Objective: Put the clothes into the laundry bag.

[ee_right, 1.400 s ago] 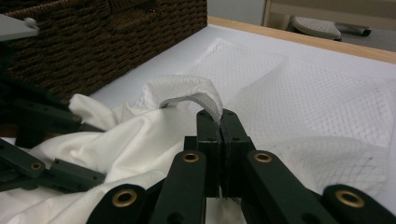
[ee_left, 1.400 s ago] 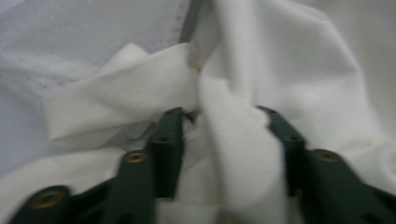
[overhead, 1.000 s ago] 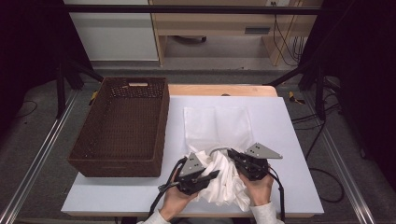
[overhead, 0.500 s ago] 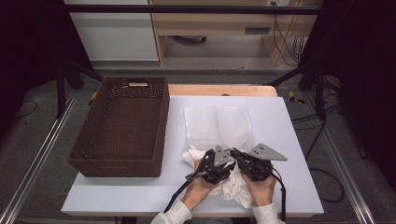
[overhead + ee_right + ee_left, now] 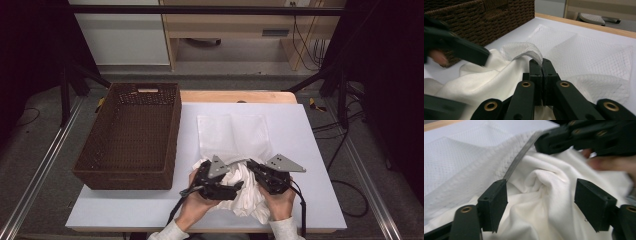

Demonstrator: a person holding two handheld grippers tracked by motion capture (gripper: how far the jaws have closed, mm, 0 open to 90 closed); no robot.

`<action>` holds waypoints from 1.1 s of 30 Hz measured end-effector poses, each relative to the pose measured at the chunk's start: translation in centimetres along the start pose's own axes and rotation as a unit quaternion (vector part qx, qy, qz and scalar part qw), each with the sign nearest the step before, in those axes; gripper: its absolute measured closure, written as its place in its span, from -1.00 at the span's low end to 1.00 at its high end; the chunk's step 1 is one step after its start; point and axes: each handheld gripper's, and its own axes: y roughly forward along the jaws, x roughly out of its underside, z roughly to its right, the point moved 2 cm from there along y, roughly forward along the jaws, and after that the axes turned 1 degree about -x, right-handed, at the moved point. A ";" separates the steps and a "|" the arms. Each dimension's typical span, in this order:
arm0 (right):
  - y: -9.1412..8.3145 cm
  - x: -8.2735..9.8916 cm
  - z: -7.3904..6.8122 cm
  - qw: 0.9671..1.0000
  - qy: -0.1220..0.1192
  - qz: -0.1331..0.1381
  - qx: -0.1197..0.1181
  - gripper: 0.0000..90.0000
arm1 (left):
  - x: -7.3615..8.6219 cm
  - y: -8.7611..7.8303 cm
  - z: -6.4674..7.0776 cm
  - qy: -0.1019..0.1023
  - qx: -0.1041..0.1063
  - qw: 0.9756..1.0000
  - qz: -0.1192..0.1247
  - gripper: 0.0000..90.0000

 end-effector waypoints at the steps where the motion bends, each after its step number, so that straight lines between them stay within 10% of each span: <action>1: 0.0 0.0 -0.1 1.000 0.003 0.000 0.001 0.98 | 0.0 -0.8 -0.3 0.001 -0.003 1.000 0.008 -0.47; 5: 0.0 0.0 -0.1 1.000 0.000 -0.001 0.001 0.98 | 1.1 -1.8 -2.6 0.021 -0.062 0.998 -0.005 -0.51; 8: 0.1 0.0 -0.1 1.000 0.002 -0.002 0.001 0.98 | 2.9 -0.3 -4.8 -0.009 -0.086 0.995 -0.055 -0.51; 13: 0.2 0.0 -0.1 1.000 0.001 -0.004 -0.001 0.98 | 4.8 3.1 -6.5 -0.023 -0.079 0.993 -0.090 -0.57; 17: 0.3 0.1 -0.2 1.000 0.002 -0.006 -0.003 0.98 | 5.2 3.7 -6.7 -0.033 -0.063 0.994 -0.087 -0.39; 24: 0.3 0.1 -0.1 1.000 0.002 -0.007 -0.003 0.98 | 5.2 1.8 -5.3 -0.023 -0.066 0.996 -0.055 0.63; 33: 0.4 0.1 -0.3 1.000 0.000 -0.012 0.000 0.98 | 3.7 -2.2 -3.0 0.016 -0.066 0.998 -0.020 0.73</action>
